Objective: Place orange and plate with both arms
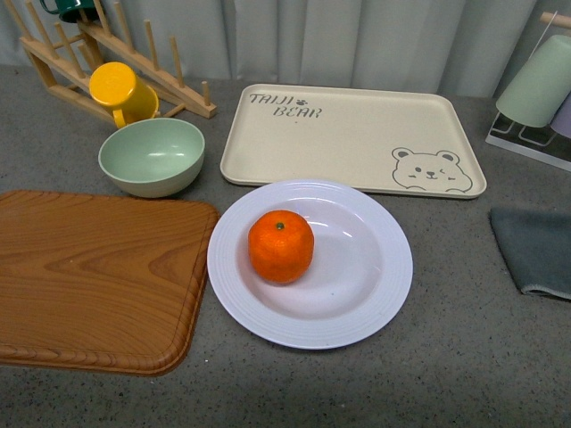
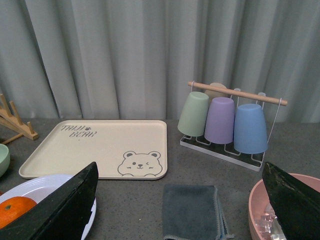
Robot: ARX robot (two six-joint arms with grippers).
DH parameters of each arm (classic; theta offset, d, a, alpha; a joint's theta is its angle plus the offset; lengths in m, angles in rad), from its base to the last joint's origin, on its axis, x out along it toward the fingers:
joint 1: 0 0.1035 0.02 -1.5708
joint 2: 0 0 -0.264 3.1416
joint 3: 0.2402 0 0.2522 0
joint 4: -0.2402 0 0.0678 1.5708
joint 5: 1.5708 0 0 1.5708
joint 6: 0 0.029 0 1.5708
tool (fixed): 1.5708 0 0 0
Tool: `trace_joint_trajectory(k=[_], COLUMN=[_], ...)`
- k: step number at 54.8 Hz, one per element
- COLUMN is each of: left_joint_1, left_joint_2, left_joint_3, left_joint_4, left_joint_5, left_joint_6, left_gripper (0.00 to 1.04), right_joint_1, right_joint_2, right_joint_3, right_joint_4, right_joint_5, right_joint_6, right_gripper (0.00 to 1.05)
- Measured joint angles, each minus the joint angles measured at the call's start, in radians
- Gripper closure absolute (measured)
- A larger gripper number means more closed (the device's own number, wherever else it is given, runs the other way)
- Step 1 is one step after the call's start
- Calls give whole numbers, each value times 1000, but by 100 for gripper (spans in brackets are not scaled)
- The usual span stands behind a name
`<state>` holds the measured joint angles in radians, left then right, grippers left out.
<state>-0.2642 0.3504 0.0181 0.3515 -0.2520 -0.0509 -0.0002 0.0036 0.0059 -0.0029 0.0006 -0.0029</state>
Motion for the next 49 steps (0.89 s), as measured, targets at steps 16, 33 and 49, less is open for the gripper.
trace_joint_trajectory(k=[16, 33, 49], left_joint_1=[122, 260, 261], left_joint_2=[-127, -329, -346], left_joint_3=[0, 0, 0], left_joint_4=[-124, -343, -350], left_joint_5=[119, 253, 251], left_joint_6=[37, 43, 43], left_gripper=[101, 101, 101], right_joint_1=[0, 0, 0], right_joint_2=[0, 0, 0], right_joint_3=[0, 0, 0], right_joint_4=[0, 0, 0], right_joint_5=[-1, 0, -2], right_joint_6=[0, 0, 0], right_gripper=[9, 9, 9])
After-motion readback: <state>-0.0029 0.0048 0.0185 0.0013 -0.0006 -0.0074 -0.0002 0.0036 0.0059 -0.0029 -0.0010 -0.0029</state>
